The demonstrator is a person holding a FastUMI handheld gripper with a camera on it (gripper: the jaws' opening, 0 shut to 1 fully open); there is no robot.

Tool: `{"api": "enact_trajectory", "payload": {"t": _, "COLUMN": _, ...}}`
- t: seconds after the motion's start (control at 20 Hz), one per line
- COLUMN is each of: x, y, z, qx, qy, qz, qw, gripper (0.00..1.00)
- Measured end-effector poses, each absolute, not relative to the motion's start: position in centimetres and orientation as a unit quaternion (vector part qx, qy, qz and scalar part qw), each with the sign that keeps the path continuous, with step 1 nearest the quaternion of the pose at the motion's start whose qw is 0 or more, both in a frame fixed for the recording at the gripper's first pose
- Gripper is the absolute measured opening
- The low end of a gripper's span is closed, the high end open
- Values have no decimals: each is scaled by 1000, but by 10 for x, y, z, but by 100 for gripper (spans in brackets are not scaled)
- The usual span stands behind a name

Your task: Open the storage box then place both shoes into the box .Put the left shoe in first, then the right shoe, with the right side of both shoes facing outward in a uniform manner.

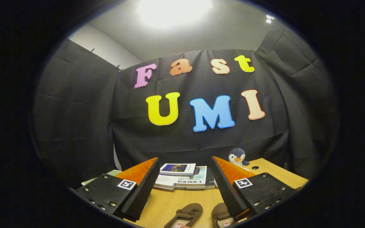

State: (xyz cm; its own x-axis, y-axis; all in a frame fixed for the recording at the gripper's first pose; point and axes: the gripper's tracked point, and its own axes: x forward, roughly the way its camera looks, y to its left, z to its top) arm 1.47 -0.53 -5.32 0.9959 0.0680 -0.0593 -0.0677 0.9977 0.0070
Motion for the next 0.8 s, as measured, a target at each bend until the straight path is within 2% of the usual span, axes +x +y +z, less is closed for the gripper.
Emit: {"api": "enact_trajectory", "payload": {"t": 0.8, "x": 23, "y": 13, "z": -48, "qx": -2, "qy": 25, "qz": 54, "qw": 998, "gripper": 97}}
